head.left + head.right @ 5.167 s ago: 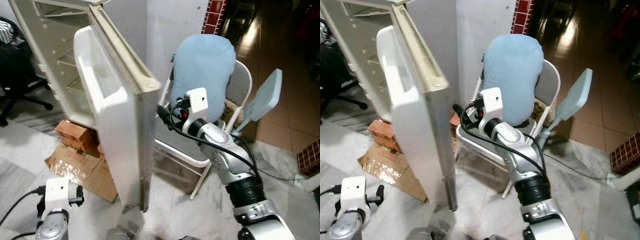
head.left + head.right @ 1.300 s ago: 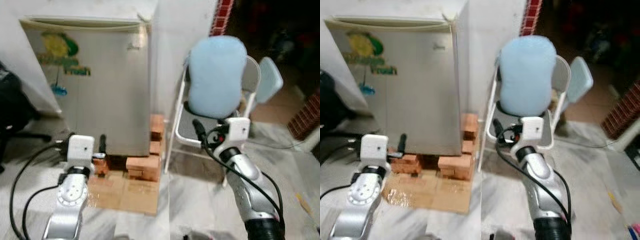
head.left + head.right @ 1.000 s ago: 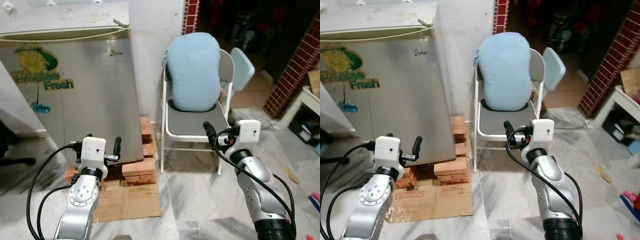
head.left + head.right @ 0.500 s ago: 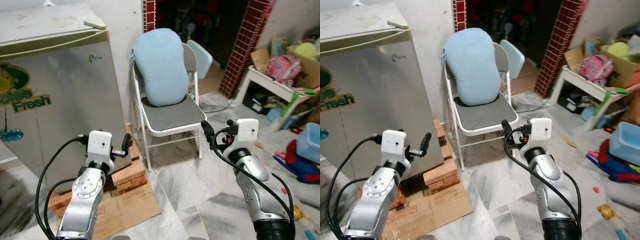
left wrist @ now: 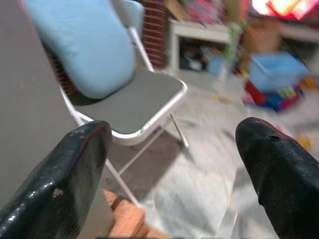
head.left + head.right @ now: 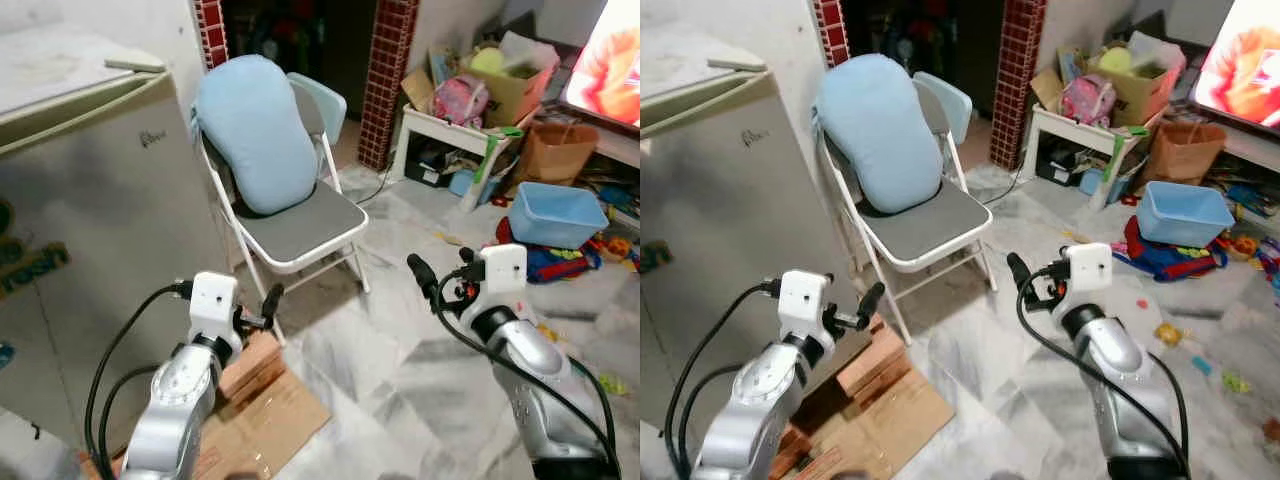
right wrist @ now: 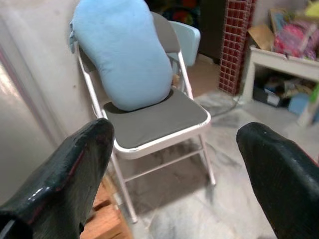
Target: Restocking fridge
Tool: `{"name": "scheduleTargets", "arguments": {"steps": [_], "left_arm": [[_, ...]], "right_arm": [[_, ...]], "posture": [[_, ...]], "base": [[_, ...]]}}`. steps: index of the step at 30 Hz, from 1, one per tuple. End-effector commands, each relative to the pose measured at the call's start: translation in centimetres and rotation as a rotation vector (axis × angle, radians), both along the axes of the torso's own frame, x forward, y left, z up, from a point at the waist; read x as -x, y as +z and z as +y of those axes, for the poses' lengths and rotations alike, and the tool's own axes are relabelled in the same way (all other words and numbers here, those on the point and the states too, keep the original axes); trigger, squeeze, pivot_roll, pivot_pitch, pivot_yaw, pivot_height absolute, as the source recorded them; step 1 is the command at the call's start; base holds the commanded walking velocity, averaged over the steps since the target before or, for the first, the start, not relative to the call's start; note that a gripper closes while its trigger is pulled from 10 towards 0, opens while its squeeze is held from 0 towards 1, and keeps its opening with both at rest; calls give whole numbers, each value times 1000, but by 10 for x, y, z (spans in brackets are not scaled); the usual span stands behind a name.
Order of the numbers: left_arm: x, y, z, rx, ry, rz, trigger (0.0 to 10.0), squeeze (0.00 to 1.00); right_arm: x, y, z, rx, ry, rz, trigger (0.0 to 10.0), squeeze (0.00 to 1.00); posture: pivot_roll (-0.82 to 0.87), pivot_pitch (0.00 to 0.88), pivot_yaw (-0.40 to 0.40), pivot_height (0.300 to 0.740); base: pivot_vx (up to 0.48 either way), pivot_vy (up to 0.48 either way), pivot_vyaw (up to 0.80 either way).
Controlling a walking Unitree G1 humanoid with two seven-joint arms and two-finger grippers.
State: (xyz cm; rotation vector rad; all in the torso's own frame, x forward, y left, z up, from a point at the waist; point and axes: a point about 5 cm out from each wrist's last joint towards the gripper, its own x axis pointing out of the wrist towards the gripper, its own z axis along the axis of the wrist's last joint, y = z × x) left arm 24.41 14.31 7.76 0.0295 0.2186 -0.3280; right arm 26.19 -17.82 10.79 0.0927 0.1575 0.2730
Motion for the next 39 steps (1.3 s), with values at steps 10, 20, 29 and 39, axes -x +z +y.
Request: {"name": "scheduleTargets", "arguments": {"steps": [10, 20, 29, 39], "left_arm": [[3, 9, -7, 26, -85, -48, 10000, 0], [11, 10, -13, 22, -151, -53, 10000, 0], [11, 10, -15, 11, -151, -59, 10000, 0], [6, 13, -15, 16, -147, -70, 10000, 0]], "right_arm": [[20, -6, 1, -72, -194, 25, 10000, 0], [14, -1, -1, -16, -177, 5, 10000, 0], [7, 2, -4, -1, -185, -4, 10000, 0], [9, 2, -1, -23, -200, 1, 10000, 0]], "posture": [[-15, 0, 37, 740], [-12, 0, 11, 740], [-9, 0, 5, 740], [-27, 0, 13, 740]], "base": [[0, 144, -800], [0, -79, -800], [0, -245, -800], [0, 0, -800]]}}
